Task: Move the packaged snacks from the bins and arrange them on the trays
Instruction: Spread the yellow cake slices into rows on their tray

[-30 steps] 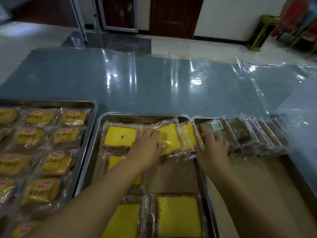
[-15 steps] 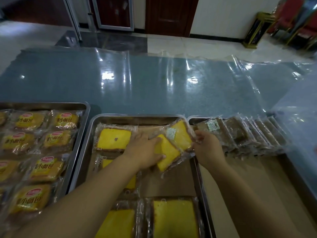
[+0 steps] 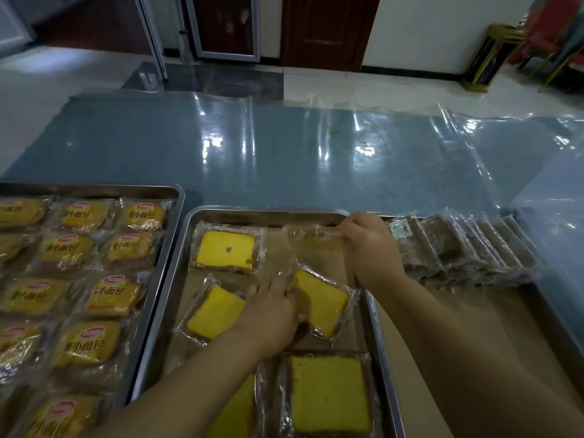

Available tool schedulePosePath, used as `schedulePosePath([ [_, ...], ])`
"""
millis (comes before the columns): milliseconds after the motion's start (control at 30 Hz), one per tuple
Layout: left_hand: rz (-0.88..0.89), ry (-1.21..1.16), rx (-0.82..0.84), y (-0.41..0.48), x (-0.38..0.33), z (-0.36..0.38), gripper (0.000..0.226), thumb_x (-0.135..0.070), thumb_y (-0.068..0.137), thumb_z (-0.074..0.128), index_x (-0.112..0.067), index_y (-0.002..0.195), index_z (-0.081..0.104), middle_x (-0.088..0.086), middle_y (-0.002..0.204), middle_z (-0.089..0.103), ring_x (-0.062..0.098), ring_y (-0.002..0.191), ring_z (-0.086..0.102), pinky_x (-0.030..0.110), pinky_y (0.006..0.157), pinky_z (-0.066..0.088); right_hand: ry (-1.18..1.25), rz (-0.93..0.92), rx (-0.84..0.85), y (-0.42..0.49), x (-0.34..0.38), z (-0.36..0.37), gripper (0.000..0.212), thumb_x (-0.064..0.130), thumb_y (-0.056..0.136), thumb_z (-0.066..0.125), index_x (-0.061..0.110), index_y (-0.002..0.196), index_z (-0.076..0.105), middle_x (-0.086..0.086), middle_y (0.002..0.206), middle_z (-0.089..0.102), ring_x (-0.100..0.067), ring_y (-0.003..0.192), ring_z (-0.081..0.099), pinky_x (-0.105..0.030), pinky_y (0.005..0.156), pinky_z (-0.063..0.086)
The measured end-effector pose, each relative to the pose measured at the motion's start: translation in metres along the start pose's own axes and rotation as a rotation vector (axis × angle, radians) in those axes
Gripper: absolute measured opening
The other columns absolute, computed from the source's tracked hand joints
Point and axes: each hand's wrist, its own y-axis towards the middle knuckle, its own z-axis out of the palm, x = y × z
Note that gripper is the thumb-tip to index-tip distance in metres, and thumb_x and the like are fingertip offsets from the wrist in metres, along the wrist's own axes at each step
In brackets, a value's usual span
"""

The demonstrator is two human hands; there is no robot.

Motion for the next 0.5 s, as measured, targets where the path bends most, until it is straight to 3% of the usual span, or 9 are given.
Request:
schedulePosePath([
  [167,0.027,-0.057,-0.023,-0.011,0.012,0.008,0.062,-0.048,0.092,0.044,-0.028,0.145,0.021,0.002,0.141,0.022,0.024,0.125,0.023,0.035,0.103,0.026,-0.094,-0.024,0.244,-0.016,-0.012,0.011,0.02,-0.011,0.064,0.071,0.004,0.076,0.072,-0.013,0.084,0.065,-0.034,0.075,0.06,-0.035,0.054,0.05],
  [233,0.056,-0.105,-0.064,-0.016,0.02,0.01,0.055,-0.045,0.093,0.044,-0.027,0.143,0.029,-0.002,0.142,0.029,0.02,0.127,0.027,0.031,0.104,0.028,-0.164,0.007,0.388,-0.023,-0.015,0.019,0.021,0.002,0.076,0.068,0.01,0.096,0.072,-0.01,0.106,0.062,-0.032,0.092,0.058,-0.039,0.067,0.053],
  [333,0.064,-0.174,-0.162,-0.023,0.035,0.008,0.04,-0.039,0.094,0.046,-0.025,0.13,0.049,-0.005,0.13,0.046,0.013,0.118,0.04,0.023,0.097,0.033,-0.213,0.079,0.517,-0.028,-0.017,0.029,0.034,0.016,0.09,0.055,0.017,0.123,0.059,-0.003,0.131,0.051,-0.023,0.112,0.05,-0.033,0.088,0.047],
  [433,0.024,-0.178,-0.232,-0.026,0.05,0.005,0.034,-0.039,0.093,0.047,-0.024,0.123,0.056,-0.005,0.121,0.052,0.012,0.11,0.044,0.021,0.091,0.035,-0.184,0.154,0.454,-0.031,-0.005,0.031,0.034,0.026,0.093,0.052,0.016,0.125,0.057,-0.005,0.135,0.048,-0.024,0.12,0.043,-0.036,0.098,0.041],
  [500,-0.016,-0.146,-0.285,-0.025,0.057,0.003,0.032,-0.041,0.092,0.047,-0.026,0.119,0.058,-0.007,0.117,0.051,0.011,0.108,0.042,0.022,0.088,0.035,-0.197,0.167,0.352,-0.036,0.01,0.031,0.034,0.034,0.089,0.058,0.014,0.116,0.063,-0.008,0.125,0.053,-0.028,0.117,0.044,-0.038,0.097,0.04],
])
